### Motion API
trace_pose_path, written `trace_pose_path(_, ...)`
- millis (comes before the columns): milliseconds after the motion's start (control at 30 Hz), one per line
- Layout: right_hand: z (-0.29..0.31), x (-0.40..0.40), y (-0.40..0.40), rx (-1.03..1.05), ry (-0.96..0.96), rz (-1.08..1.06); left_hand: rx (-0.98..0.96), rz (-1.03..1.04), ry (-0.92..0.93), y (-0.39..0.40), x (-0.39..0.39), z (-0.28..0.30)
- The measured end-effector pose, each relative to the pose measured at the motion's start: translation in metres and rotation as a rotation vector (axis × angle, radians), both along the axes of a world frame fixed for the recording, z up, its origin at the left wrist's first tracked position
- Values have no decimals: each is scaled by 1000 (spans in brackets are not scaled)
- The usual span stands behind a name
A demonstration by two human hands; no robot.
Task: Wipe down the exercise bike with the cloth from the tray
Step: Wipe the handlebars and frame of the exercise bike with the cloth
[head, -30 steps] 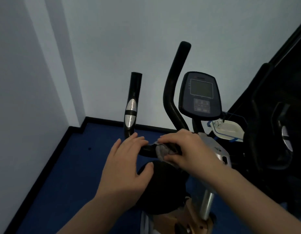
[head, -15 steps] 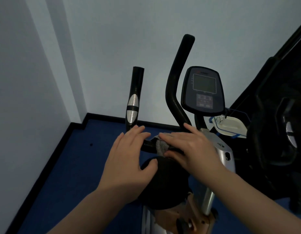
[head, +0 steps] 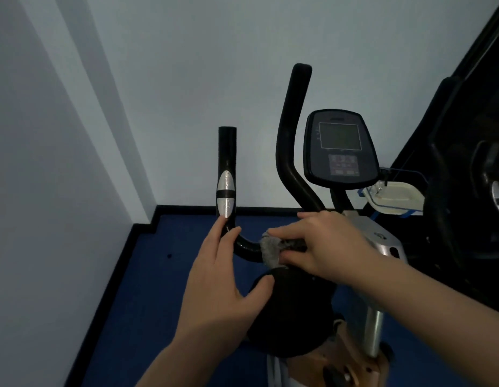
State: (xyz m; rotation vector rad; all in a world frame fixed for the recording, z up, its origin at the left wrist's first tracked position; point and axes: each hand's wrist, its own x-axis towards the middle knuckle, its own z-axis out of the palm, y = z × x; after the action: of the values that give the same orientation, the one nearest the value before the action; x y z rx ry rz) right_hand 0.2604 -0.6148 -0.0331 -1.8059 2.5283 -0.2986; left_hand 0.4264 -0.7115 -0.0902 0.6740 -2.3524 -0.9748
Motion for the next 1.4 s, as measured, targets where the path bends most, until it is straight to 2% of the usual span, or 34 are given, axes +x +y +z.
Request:
trace_pose_path(100, -3, 12, -22, -27, -180, -42, 39, -28, 8, -2, 3, -2)
trace_pose_path(167, -3, 14, -31, -24, -225, -55, 49, -51, 0, -5, 5, -2)
trace_pose_path(300, 1, 9, -17, 25, -131, -101, 72, -90, -2, -18, 11, 3)
trace_pose_path(400, 2, 16, -9, -15, -121, -158, 131, -86, 56, -29, 12, 5)
trace_pose_path(567, -9, 43, -46, -60, -90, -268, 138, -22, 137, -47, 1, 8)
trace_pose_path(900, -9, 71, -52, -36, -145, -453, 171, -184, 141, -100, -7, 12)
trace_pose_path(1133, -14, 85, -70, -128, -213, -589, 219, -276, 175, -127, -17, 6)
trace_pose_path(1300, -11, 96, -74, -213, -374, -710, 169, -337, 241, -159, -34, 20)
trace_pose_path(1400, -13, 102, -89, -277, -353, -781, 119, -369, 314, -175, -53, 36)
